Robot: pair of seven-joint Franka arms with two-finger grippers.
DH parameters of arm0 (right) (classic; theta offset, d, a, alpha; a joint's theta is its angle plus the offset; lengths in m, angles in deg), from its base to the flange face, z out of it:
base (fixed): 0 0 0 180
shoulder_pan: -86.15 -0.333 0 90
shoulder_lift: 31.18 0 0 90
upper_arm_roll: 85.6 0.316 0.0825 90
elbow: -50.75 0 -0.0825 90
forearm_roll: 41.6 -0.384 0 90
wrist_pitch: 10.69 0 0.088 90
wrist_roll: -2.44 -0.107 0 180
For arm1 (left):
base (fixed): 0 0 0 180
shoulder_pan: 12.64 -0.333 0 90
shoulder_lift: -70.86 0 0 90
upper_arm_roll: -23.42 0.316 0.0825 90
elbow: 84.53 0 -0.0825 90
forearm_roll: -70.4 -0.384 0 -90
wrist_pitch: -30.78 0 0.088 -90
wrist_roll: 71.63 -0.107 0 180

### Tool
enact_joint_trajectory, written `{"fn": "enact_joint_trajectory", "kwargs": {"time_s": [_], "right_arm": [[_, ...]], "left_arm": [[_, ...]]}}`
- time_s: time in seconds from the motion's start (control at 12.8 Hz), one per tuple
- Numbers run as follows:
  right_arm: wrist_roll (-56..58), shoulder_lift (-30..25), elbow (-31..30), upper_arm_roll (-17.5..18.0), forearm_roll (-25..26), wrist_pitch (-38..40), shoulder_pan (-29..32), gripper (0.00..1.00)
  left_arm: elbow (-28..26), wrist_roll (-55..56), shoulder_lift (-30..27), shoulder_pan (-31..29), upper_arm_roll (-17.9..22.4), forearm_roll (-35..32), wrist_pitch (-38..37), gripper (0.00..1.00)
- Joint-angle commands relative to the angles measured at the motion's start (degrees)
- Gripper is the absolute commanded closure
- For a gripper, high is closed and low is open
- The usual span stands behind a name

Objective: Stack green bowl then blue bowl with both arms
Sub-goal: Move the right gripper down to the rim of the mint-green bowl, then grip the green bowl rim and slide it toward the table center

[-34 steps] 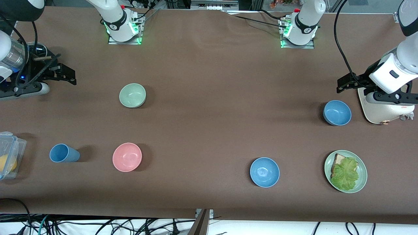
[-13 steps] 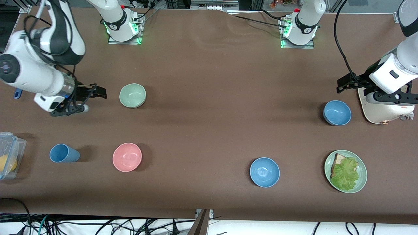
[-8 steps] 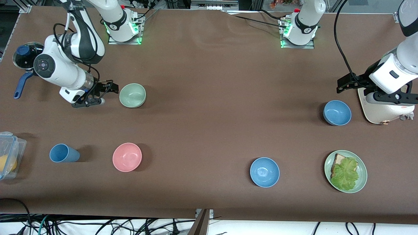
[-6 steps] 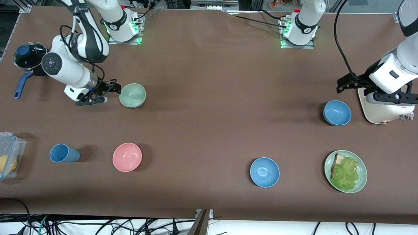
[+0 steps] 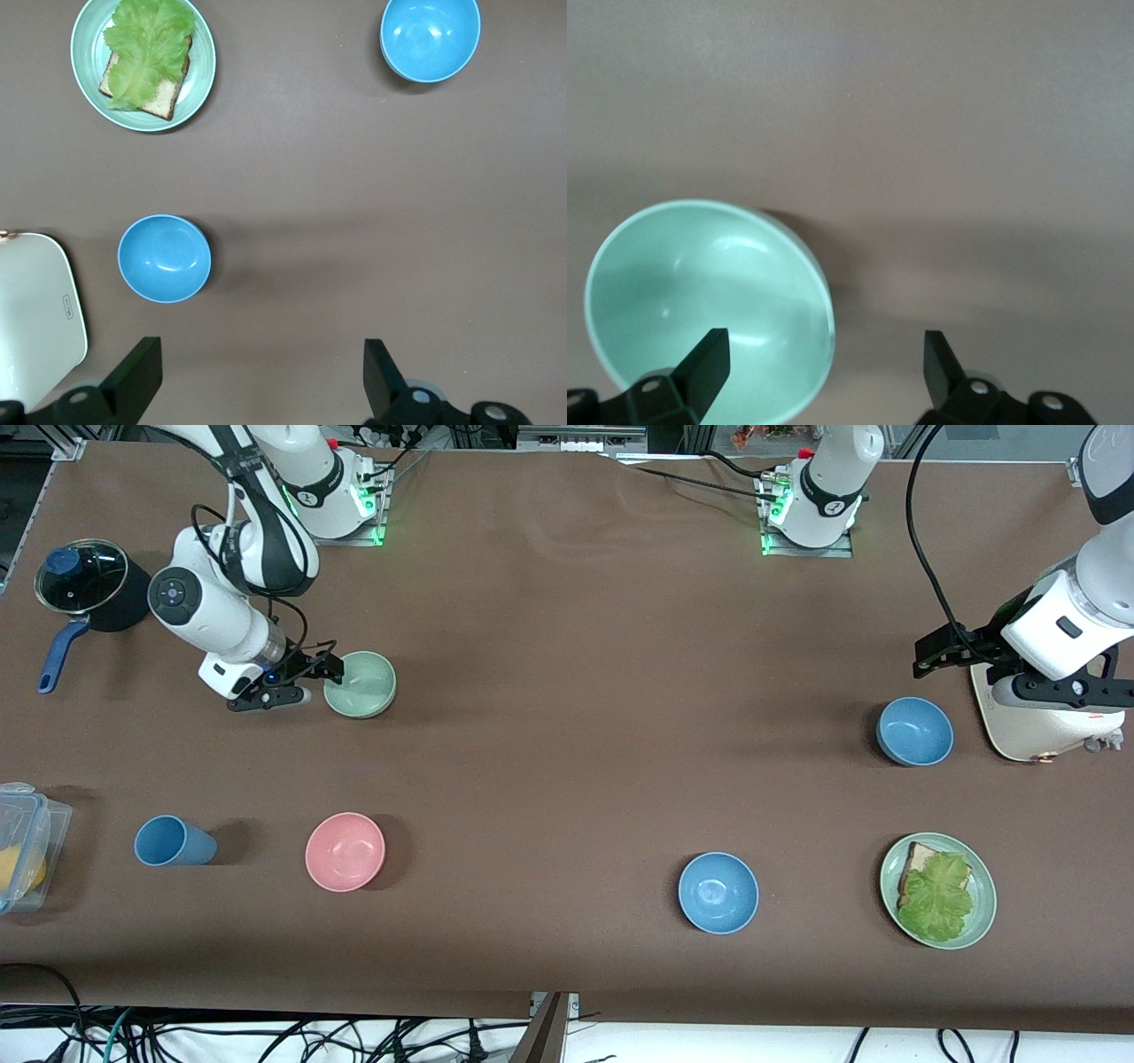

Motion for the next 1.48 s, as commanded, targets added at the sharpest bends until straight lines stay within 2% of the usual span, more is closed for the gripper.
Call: {"fn": "enact_joint_trajectory", "kwargs": {"time_s": [0.0, 0.16, 0.23, 0.47, 0.54, 0.78, 0.93, 1.09, 1.25, 1.4], "right_arm": [[-0.7, 2.7, -0.8, 0.3, -0.9, -3.9, -0.5, 0.08], [-0.9, 3.5, -0.8, 0.3, -0.9, -4.1, -0.5, 0.25], [-1.0, 3.5, -0.8, 0.3, -1.0, -4.0, -0.5, 0.4], [-3.2, 3.5, -0.8, 0.5, -1.0, -3.7, -0.8, 0.93], [-3.8, 3.5, -0.8, 1.1, -1.0, -3.7, -1.0, 1.0], [-4.7, 2.6, -0.1, 1.8, -1.0, -2.9, -1.1, 1.0], [-4.7, 1.0, 3.6, 2.8, -1.0, 1.6, -1.0, 1.0], [-10.0, 2.4, 12.0, 5.7, -0.9, 7.8, -1.6, 1.0], [-16.9, 8.4, 22.9, 7.0, -0.9, 12.9, -4.9, 1.0], [-24.3, 15.5, 32.9, 7.1, -0.9, 14.0, -9.5, 1.0]], "left_arm": [[1.7, 0.6, 0.6, 0.4, 0.2, 0.3, -1.3, 0.0], [1.7, 0.5, 0.6, 0.3, 0.2, 0.3, -1.3, 0.0], [1.7, 0.6, 0.6, 0.4, 0.2, 0.3, -1.3, 0.0], [1.7, 0.6, 0.6, 0.4, 0.2, 0.4, -1.3, 0.0], [1.7, 0.6, 0.6, 0.4, 0.2, 0.4, -1.3, 0.0], [1.7, 0.6, 0.6, 0.4, 0.2, 0.4, -1.3, 0.0], [1.7, 0.6, 0.6, 0.4, 0.2, 0.5, -1.3, 0.0], [1.7, 0.6, 0.6, 0.4, 0.2, 0.5, -1.3, 0.0], [1.7, 0.5, 0.6, 0.4, 0.2, 0.5, -1.3, 0.0], [1.7, 0.6, 0.6, 0.4, 0.2, 0.5, -1.3, 0.0]]}}
